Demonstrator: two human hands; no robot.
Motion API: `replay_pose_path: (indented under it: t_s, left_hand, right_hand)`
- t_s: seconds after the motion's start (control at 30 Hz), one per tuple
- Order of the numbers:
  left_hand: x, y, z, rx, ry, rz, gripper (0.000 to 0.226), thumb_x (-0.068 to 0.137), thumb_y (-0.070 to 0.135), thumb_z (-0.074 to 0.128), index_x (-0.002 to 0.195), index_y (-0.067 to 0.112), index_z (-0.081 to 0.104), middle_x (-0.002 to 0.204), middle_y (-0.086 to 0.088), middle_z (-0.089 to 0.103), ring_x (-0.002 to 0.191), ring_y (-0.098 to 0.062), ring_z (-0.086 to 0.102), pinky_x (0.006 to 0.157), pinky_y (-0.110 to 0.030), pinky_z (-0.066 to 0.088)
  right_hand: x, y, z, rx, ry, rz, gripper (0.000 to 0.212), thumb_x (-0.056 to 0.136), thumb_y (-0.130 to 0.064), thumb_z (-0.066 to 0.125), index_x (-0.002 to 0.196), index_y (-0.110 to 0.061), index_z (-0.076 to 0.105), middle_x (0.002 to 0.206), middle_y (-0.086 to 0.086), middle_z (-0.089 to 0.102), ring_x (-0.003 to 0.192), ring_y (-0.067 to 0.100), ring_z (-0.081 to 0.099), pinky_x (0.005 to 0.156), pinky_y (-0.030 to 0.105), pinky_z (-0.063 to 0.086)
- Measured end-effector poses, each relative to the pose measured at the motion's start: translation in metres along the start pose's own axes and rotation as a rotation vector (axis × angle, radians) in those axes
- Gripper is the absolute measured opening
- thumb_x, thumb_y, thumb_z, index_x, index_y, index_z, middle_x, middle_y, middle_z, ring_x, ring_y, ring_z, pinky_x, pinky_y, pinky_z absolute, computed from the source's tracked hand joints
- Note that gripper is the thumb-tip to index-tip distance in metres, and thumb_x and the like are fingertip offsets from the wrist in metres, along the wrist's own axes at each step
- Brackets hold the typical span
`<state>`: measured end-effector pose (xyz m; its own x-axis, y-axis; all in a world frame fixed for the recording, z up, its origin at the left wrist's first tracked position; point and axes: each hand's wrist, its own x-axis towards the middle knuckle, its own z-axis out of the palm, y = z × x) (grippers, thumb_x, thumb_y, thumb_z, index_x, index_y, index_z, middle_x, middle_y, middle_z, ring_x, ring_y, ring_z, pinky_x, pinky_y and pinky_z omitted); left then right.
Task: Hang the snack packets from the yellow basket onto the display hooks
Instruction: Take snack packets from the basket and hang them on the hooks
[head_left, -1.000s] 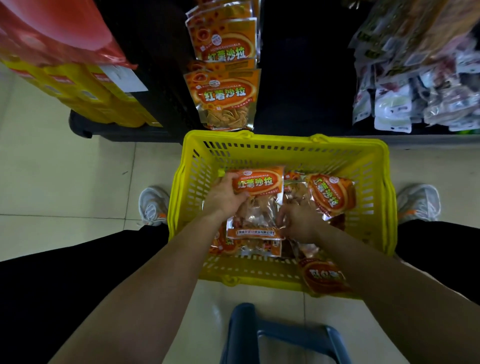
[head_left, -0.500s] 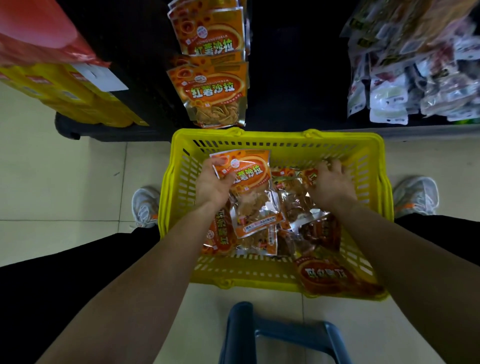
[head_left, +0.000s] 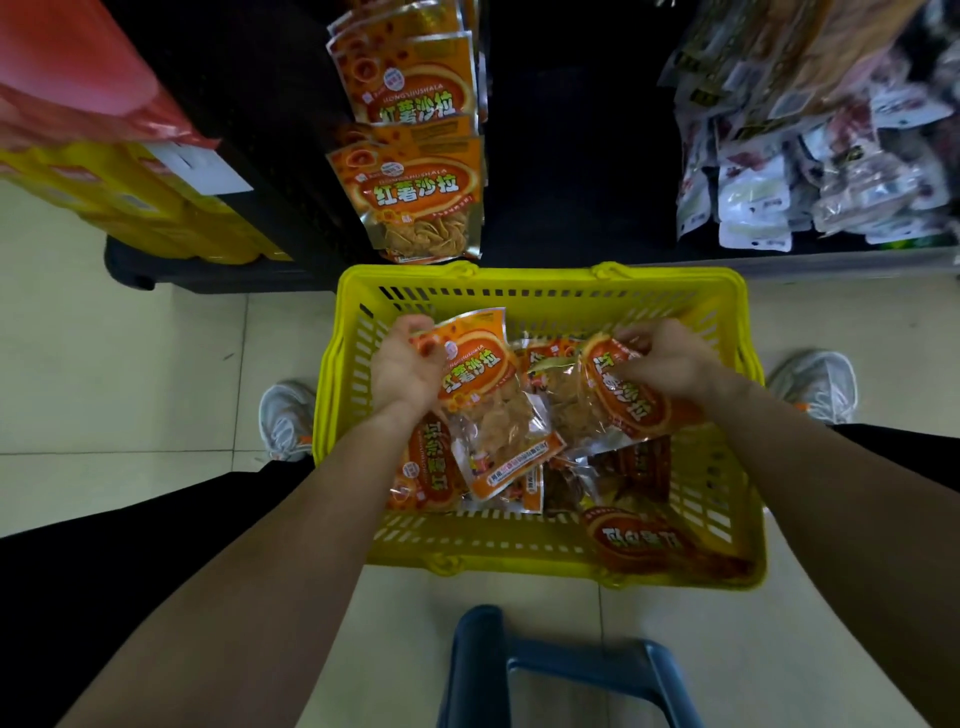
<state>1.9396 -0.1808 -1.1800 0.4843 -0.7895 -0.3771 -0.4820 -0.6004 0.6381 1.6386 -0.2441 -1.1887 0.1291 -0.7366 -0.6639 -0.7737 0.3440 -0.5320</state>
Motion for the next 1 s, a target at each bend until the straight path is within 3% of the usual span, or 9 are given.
replay_pose_path:
  t_s: [0.1,0.23,0.33,0.47,0.6,0.67,0.77,0.87,1.0]
  left_hand:
    - [0.001,0.004,-0.009,-0.075,-0.003,0.025,0.016,0.090,0.014,0.072,0.100,0.023,0.064,0.112,-0.002,0.070,0.098,-0.018,0.065,0.073,-0.020,0.045]
    - [-0.003,0.017,-0.022,-0.060,-0.079,0.083,0.019,0.090,0.014,0.072,0.104,0.026,0.067,0.099,0.006,0.065,0.076,0.001,0.059,0.053,-0.007,0.042]
    - [-0.008,0.031,-0.031,-0.033,-0.115,0.124,0.015,0.091,0.015,0.071,0.099,0.028,0.068,0.102,0.006,0.069,0.082,-0.008,0.064,0.063,-0.019,0.050]
    - [-0.022,0.050,-0.041,-0.023,-0.153,0.143,0.015,0.091,0.016,0.071,0.095,0.031,0.067,0.103,0.006,0.070,0.093,-0.017,0.067,0.077,-0.032,0.057]
    - [-0.039,0.069,-0.051,-0.021,-0.192,0.204,0.017,0.091,0.015,0.072,0.092,0.031,0.066,0.101,0.003,0.070,0.085,-0.015,0.067,0.061,-0.025,0.052]
    - [-0.045,0.080,-0.061,-0.015,-0.196,0.234,0.017,0.089,0.015,0.074,0.091,0.031,0.067,0.099,0.001,0.071,0.080,-0.011,0.067,0.055,-0.020,0.048]
    - [-0.056,0.095,-0.085,-0.013,-0.187,0.287,0.018,0.086,0.014,0.077,0.090,0.030,0.069,0.094,0.003,0.070,0.077,-0.007,0.066,0.052,-0.012,0.046]
    - [-0.069,0.113,-0.113,-0.006,-0.182,0.365,0.021,0.086,0.016,0.078,0.086,0.035,0.069,0.095,0.012,0.068,0.086,-0.002,0.064,0.059,-0.013,0.047]
    - [-0.086,0.145,-0.149,-0.056,-0.193,0.454,0.019,0.086,0.016,0.078,0.088,0.034,0.072,0.107,0.011,0.068,0.095,-0.006,0.066,0.064,-0.017,0.049]
  right_hand:
    - [-0.007,-0.010,-0.007,0.051,-0.111,-0.070,0.037,0.080,-0.021,0.079,0.099,-0.048,0.062,0.108,-0.011,0.065,0.084,0.007,0.061,0.054,0.020,0.049]
    - [-0.020,-0.025,-0.008,0.045,-0.200,-0.132,0.042,0.080,-0.015,0.078,0.095,-0.049,0.057,0.108,-0.011,0.061,0.090,0.015,0.065,0.060,0.026,0.054]
    - [-0.028,-0.035,-0.009,0.015,-0.149,-0.171,0.051,0.074,-0.012,0.084,0.104,-0.043,0.057,0.111,-0.004,0.064,0.100,0.021,0.065,0.070,0.032,0.058]
    - [-0.042,-0.052,-0.015,-0.133,0.081,-0.194,0.090,0.065,-0.015,0.091,0.141,-0.029,0.046,0.133,0.010,0.061,0.121,0.027,0.059,0.101,0.037,0.049]
    - [-0.063,-0.065,-0.025,-0.160,0.209,-0.244,0.110,0.062,-0.018,0.093,0.152,-0.021,0.031,0.123,0.008,0.065,0.115,0.026,0.061,0.091,0.027,0.047]
    - [-0.077,-0.073,-0.034,-0.143,0.225,-0.291,0.100,0.063,-0.019,0.092,0.148,-0.021,0.039,0.115,0.003,0.066,0.107,0.022,0.062,0.080,0.024,0.044]
    - [-0.101,-0.091,-0.057,-0.133,0.214,-0.363,0.064,0.068,-0.018,0.089,0.125,-0.022,0.058,0.105,0.000,0.069,0.095,0.018,0.066,0.074,0.029,0.051]
    - [-0.131,-0.113,-0.085,-0.200,0.170,-0.461,0.035,0.077,-0.018,0.083,0.100,-0.027,0.059,0.090,-0.007,0.069,0.084,0.016,0.067,0.067,0.032,0.051]
    - [-0.177,-0.141,-0.119,-0.297,0.159,-0.622,0.020,0.087,-0.020,0.075,0.094,-0.031,0.060,0.085,-0.013,0.068,0.081,0.008,0.066,0.062,0.026,0.045]
